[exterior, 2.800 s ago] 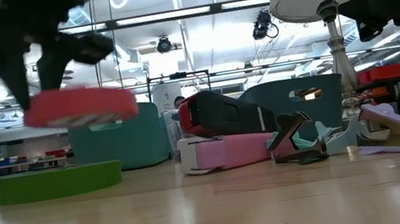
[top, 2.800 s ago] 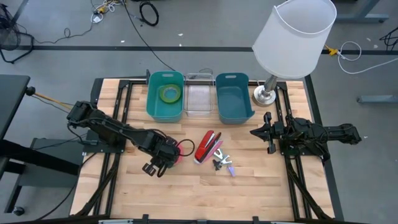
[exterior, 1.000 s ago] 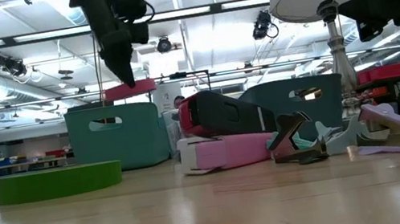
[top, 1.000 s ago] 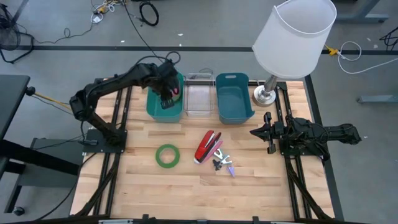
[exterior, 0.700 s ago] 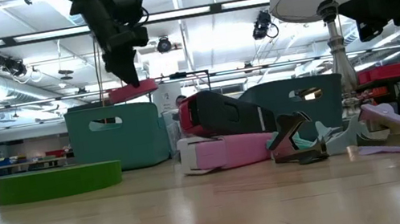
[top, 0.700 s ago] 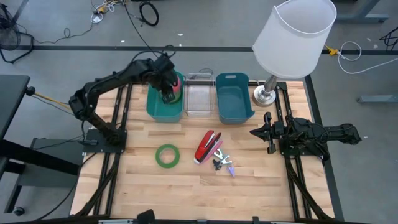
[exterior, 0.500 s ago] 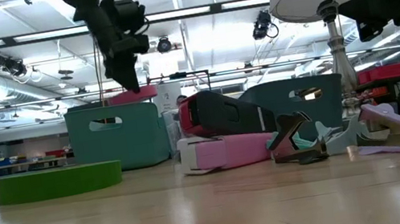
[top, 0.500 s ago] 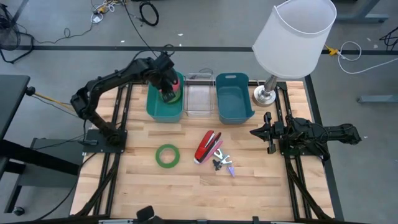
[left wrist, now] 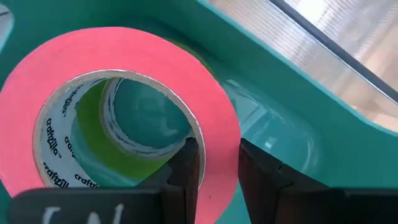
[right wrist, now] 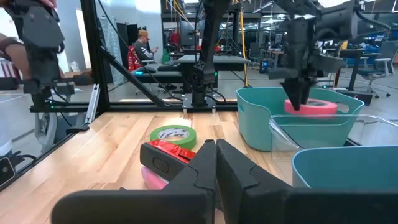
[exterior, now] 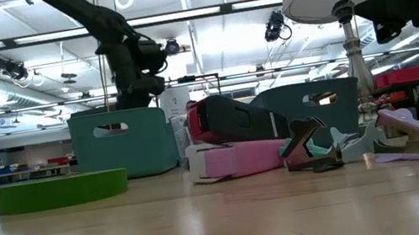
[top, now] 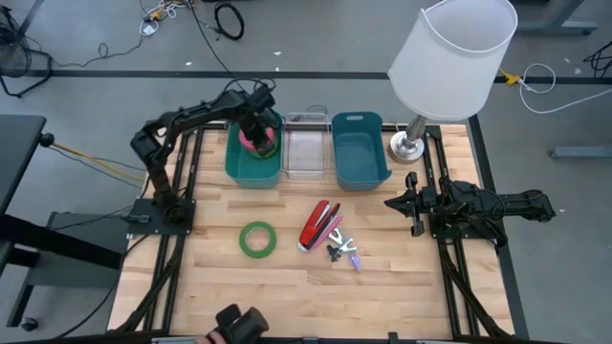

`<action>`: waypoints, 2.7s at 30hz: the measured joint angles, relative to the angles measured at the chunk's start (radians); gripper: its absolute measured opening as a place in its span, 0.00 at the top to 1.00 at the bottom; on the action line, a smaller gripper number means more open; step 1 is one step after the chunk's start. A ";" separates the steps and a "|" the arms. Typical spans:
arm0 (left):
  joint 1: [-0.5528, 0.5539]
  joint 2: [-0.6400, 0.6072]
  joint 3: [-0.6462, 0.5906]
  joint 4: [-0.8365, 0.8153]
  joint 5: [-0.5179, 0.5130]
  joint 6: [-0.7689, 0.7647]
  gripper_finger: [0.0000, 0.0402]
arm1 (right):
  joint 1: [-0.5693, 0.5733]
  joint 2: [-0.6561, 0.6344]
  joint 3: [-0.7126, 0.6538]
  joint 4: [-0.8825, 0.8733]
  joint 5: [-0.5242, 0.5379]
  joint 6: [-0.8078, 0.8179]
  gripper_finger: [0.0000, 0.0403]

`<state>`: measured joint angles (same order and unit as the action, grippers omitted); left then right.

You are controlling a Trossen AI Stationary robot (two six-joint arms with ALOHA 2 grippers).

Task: Pick and place Stapler, Stapler remover, tape
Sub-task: Put the pink tape into the green bin, then put the green tape into the green bin

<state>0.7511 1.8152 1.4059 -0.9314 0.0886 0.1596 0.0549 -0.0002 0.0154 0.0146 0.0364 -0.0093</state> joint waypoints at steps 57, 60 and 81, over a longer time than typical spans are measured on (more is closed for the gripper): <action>-0.137 -0.006 0.254 -0.243 -0.014 -0.042 0.43 | 0.000 0.000 0.000 0.000 0.000 0.000 0.96; -0.167 -0.031 0.254 -0.243 -0.013 -0.040 0.43 | 0.000 0.000 0.000 0.000 0.000 0.000 0.96; -0.443 -0.058 0.253 -0.271 -0.014 0.041 0.43 | 0.000 0.000 0.000 0.000 0.000 0.000 0.96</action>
<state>0.3085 1.7576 1.6588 -1.2026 0.0746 0.2002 0.0549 -0.0002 0.0154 0.0147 0.0366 -0.0093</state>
